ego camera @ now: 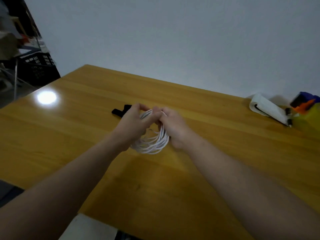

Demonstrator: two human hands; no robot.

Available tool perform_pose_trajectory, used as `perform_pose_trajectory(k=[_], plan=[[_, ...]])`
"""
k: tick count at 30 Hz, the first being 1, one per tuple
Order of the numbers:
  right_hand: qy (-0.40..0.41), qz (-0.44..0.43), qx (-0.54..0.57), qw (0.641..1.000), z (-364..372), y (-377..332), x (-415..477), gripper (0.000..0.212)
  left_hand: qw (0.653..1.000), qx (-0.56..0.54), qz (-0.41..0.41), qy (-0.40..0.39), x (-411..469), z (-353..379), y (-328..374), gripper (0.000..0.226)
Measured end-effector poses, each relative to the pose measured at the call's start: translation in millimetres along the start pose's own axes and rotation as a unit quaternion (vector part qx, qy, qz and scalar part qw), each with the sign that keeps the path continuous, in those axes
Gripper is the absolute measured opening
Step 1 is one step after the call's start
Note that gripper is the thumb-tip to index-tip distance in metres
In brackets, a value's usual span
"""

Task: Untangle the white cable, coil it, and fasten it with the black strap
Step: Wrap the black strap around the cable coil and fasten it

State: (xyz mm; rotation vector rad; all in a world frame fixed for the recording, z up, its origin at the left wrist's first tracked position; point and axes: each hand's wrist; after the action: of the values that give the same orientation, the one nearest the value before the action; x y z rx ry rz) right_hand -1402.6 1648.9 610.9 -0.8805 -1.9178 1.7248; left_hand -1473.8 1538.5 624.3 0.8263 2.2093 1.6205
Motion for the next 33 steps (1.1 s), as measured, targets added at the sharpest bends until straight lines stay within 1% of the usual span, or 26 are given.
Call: perform_pose_trajectory(k=[1,2,3,4,5,6,7,8,9,10,11,12,13,14,16,17,18,21,23,24,26,28,29,30,32,33], plan=[[-0.053,0.050,0.015,0.997,3.8,-3.2,6.6,0.039,1.000,-0.014,-0.004,-0.004,2.7,-10.9,-7.0,0.034],[-0.084,0.083,0.052,0.992,6.9,-6.9,14.0,0.042,1.000,-0.026,-0.002,0.002,7.4,-21.2,-15.5,0.029],[-0.076,0.098,0.099,0.987,10.9,-8.9,24.3,0.042,0.999,-0.033,0.000,0.016,12.7,-31.2,-23.4,0.025],[-0.044,0.096,0.147,0.984,17.6,-10.7,35.2,0.039,0.998,-0.039,0.000,0.039,19.2,-41.2,-32.6,0.022],[0.008,0.060,0.146,0.987,21.6,-7.9,49.6,0.031,0.997,-0.046,-0.004,0.059,25.4,-48.7,-40.3,0.021],[0.039,0.006,0.076,0.996,23.9,-5.6,62.2,0.025,0.995,-0.057,-0.011,0.079,31.6,-54.7,-47.2,0.021],[0.024,-0.056,-0.061,0.996,29.9,-1.9,75.1,0.031,0.992,-0.073,-0.019,0.102,37.6,-60.7,-54.0,0.021],[-0.030,-0.113,-0.192,0.974,37.4,2.6,85.1,0.042,0.987,-0.098,-0.025,0.125,43.1,-64.7,-59.7,0.020],[-0.100,-0.167,-0.290,0.937,45.3,7.7,93.7,0.051,0.980,-0.129,-0.034,0.147,48.2,-67.6,-64.1,0.019],[-0.156,-0.206,-0.342,0.903,54.0,13.1,102.2,0.056,0.971,-0.164,-0.046,0.167,52.7,-69.6,-68.5,0.017],[-0.191,-0.237,-0.369,0.878,61.8,16.3,106.5,0.055,0.962,-0.196,-0.058,0.180,56.3,-71.0,-71.9,0.016],[-0.201,-0.265,-0.394,0.857,68.2,19.1,109.3,0.050,0.955,-0.219,-0.068,0.187,59.4,-71.4,-74.1,0.015],[-0.187,-0.285,-0.425,0.838,71.6,22.4,111.4,0.044,0.952,-0.230,-0.075,0.188,61.5,-70.7,-75.5,0.015],[-0.156,-0.303,-0.456,0.822,71.4,26.0,115.0,0.039,0.951,-0.235,-0.079,0.183,62.8,-68.6,-75.4,0.015],[-0.076,-0.302,-0.503,0.807,57.6,26.7,111.8,0.034,0.955,-0.233,-0.082,0.165,63.1,-61.0,-73.9,0.014],[-0.049,-0.294,-0.498,0.814,47.7,27.8,109.4,0.033,0.957,-0.234,-0.080,0.152,62.4,-56.5,-72.4,0.014],[-0.032,-0.281,-0.470,0.836,34.6,27.3,106.2,0.032,0.959,-0.234,-0.079,0.135,60.7,-51.5,-69.3,0.015],[0.021,-0.221,-0.322,0.920,-9.5,19.9,85.7,0.023,0.968,-0.228,-0.081,0.074,52.1,-34.5,-55.2,0.014],[0.046,-0.191,-0.209,0.958,-38.8,12.3,65.8,0.016,0.976,-0.206,-0.073,0.028,42.5,-19.3,-40.7,0.016],[0.054,-0.190,-0.164,0.967,-52.8,7.8,54.8,0.016,0.980,-0.188,-0.062,0.003,36.8,-10.4,-31.8,0.016],[0.036,-0.183,-0.104,0.977,-79.3,1.8,31.3,0.024,0.989,-0.140,-0.024,-0.051,22.6,8.5,-12.9,0.019],[-0.004,-0.168,-0.076,0.983,-101.4,-1.0,7.9,0.032,0.991,-0.094,0.010,-0.096,7.5,28.4,5.1,0.027],[-0.014,-0.167,-0.076,0.983,-111.2,-1.6,-3.4,0.031,0.991,-0.073,0.020,-0.110,0.9,37.9,11.6,0.033],[-0.012,-0.172,-0.079,0.982,-120.7,-2.9,-14.1,0.026,0.991,-0.050,0.027,-0.121,-5.1,47.3,17.6,0.036],[0.015,-0.189,-0.074,0.979,-137.6,-5.9,-32.4,0.013,0.990,-0.002,0.038,-0.137,-13.9,64.5,25.8,0.037],[0.028,-0.195,-0.069,0.978,-144.9,-6.8,-39.6,0.010,0.989,0.016,0.037,-0.141,-17.7,72.0,29.2,0.043]])
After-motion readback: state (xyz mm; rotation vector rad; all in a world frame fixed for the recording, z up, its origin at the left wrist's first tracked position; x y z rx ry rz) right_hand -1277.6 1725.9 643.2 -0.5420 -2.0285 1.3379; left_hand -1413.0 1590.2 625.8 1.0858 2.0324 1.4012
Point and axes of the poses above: each hand's wrist, its own x-axis towards the middle knuckle, its own z-axis out of the palm, y = z × x, and after that the axes turned 10 degrees about y, right-handed
